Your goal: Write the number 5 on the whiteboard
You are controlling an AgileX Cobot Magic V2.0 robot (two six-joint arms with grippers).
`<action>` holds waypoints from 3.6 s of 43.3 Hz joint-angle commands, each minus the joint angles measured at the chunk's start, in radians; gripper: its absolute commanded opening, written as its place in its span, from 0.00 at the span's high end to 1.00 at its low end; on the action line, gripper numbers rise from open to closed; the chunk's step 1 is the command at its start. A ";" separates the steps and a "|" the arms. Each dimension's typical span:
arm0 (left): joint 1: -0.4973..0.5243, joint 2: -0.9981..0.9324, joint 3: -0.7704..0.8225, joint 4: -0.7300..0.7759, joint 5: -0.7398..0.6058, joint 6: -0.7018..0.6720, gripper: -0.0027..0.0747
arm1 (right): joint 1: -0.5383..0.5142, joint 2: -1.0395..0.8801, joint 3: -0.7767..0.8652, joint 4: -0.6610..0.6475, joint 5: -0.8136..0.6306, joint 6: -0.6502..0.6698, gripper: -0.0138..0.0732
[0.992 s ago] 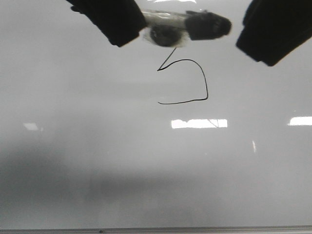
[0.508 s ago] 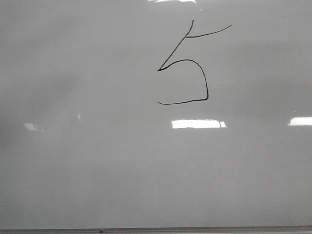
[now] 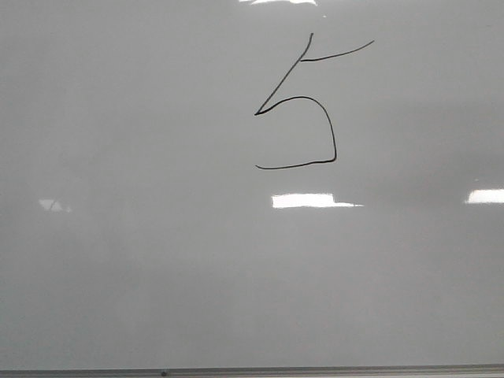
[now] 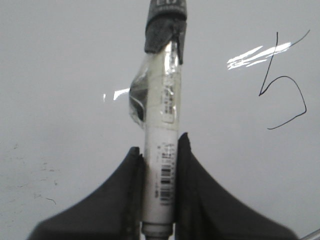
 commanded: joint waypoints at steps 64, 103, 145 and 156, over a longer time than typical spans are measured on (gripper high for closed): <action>0.017 0.059 0.042 1.031 -0.432 -1.139 0.99 | -0.006 0.009 -0.026 0.011 -0.083 -0.004 0.92; 0.339 0.977 -0.021 1.237 -1.338 -1.486 0.99 | -0.006 0.009 -0.026 0.011 -0.083 -0.004 0.92; 0.447 1.135 -0.171 1.560 -1.237 -1.511 0.99 | -0.006 0.009 -0.026 0.011 -0.083 -0.004 0.92; 0.447 1.135 -0.171 1.560 -1.241 -1.511 0.90 | -0.006 0.009 -0.026 0.011 -0.083 -0.004 0.92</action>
